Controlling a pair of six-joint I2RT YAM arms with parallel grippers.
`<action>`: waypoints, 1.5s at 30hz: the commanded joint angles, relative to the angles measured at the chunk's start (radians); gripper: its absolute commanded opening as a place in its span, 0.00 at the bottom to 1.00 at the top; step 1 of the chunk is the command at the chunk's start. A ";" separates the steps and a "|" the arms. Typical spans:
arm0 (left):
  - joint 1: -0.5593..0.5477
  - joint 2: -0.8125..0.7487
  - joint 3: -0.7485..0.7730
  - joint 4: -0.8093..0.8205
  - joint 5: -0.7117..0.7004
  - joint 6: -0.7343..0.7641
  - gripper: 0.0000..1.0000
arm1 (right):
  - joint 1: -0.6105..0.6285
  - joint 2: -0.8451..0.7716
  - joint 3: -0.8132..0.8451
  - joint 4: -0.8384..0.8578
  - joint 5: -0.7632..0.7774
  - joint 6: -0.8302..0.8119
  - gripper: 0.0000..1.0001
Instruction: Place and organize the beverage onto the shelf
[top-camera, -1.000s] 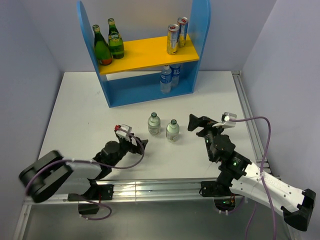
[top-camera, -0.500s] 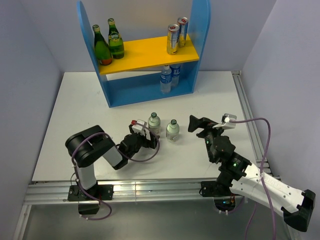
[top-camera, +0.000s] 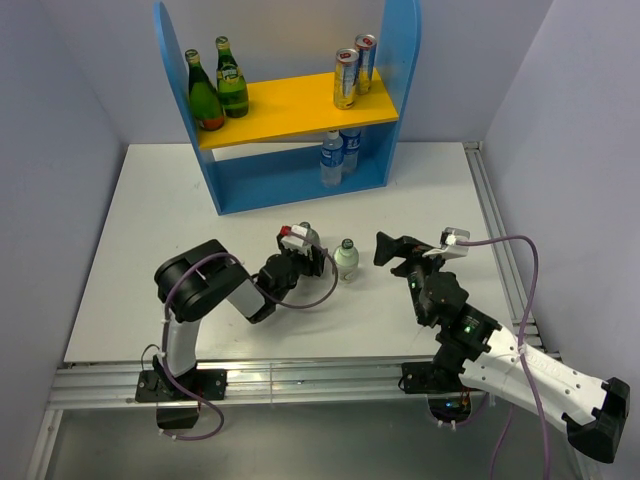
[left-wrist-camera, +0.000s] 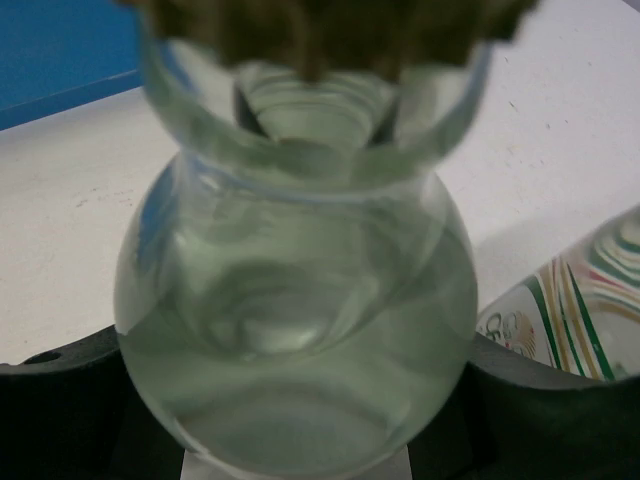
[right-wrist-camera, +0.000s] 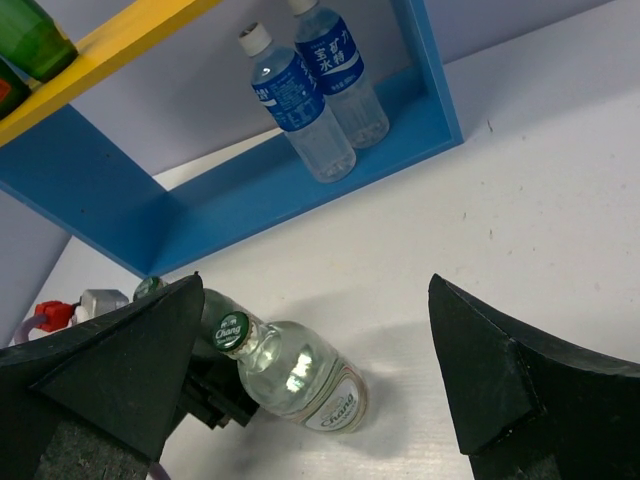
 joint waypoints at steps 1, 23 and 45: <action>0.012 0.025 0.042 0.294 -0.039 0.020 0.62 | 0.005 0.001 -0.004 0.038 0.007 0.018 1.00; 0.246 -0.124 0.230 -0.090 -0.120 0.066 0.00 | 0.005 -0.010 -0.012 0.041 0.005 0.021 1.00; 0.532 0.151 0.681 -0.407 -0.108 0.040 0.23 | 0.003 0.005 -0.013 0.050 0.004 0.019 1.00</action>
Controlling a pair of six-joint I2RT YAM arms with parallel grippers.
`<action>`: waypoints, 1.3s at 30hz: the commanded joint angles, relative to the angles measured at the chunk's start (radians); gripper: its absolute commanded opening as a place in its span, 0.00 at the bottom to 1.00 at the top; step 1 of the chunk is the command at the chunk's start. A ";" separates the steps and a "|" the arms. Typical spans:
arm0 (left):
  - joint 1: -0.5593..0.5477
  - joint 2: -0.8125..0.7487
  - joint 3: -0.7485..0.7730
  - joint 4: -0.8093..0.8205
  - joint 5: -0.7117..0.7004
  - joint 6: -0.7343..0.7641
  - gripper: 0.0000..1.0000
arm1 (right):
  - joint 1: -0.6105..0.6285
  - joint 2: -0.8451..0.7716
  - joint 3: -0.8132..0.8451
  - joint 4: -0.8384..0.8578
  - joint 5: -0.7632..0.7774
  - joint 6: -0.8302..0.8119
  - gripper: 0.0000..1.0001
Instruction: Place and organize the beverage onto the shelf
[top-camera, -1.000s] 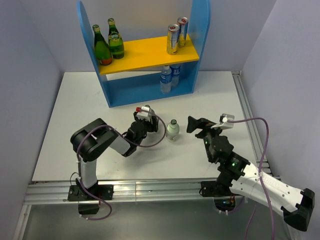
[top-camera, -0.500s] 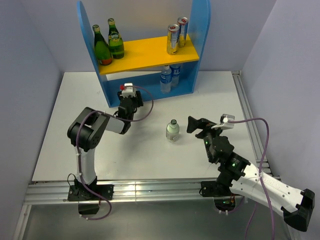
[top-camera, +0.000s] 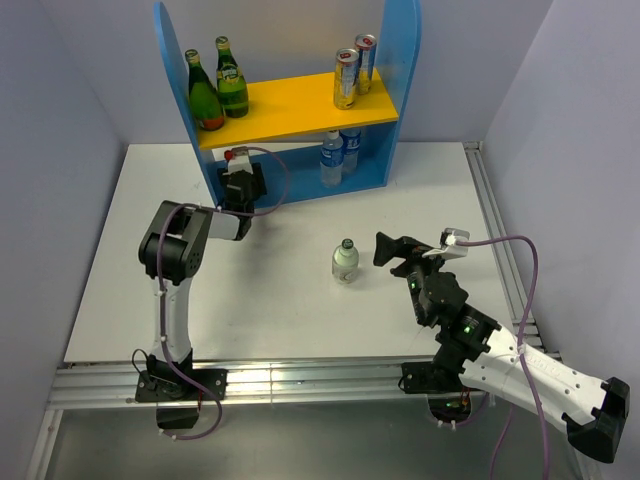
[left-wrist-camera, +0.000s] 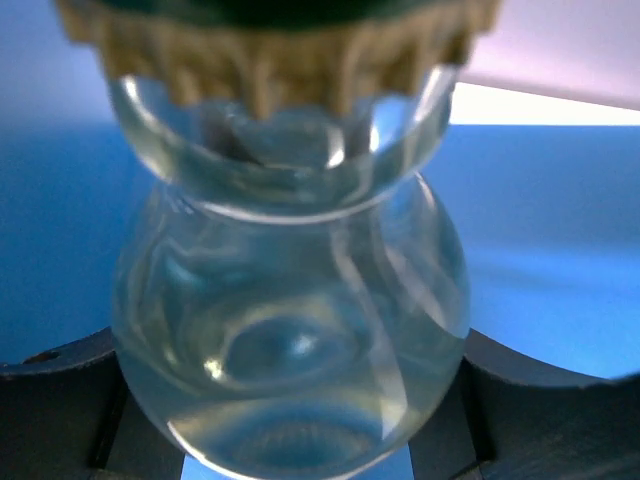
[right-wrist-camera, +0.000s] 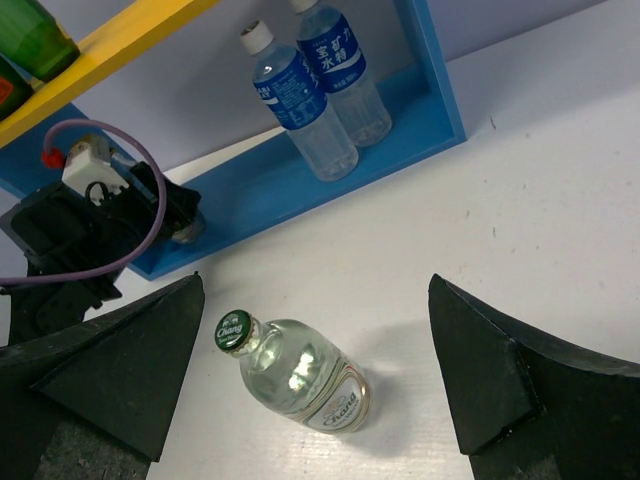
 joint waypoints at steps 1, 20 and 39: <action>0.014 -0.037 0.060 0.099 0.015 -0.012 0.35 | 0.005 0.007 -0.006 0.046 0.009 0.013 1.00; -0.076 -0.280 -0.154 -0.026 -0.011 -0.040 0.99 | 0.003 -0.007 -0.009 0.043 0.002 0.013 1.00; -0.413 -0.659 -0.689 0.103 0.287 0.060 0.99 | 0.005 -0.019 -0.011 0.031 0.006 0.021 1.00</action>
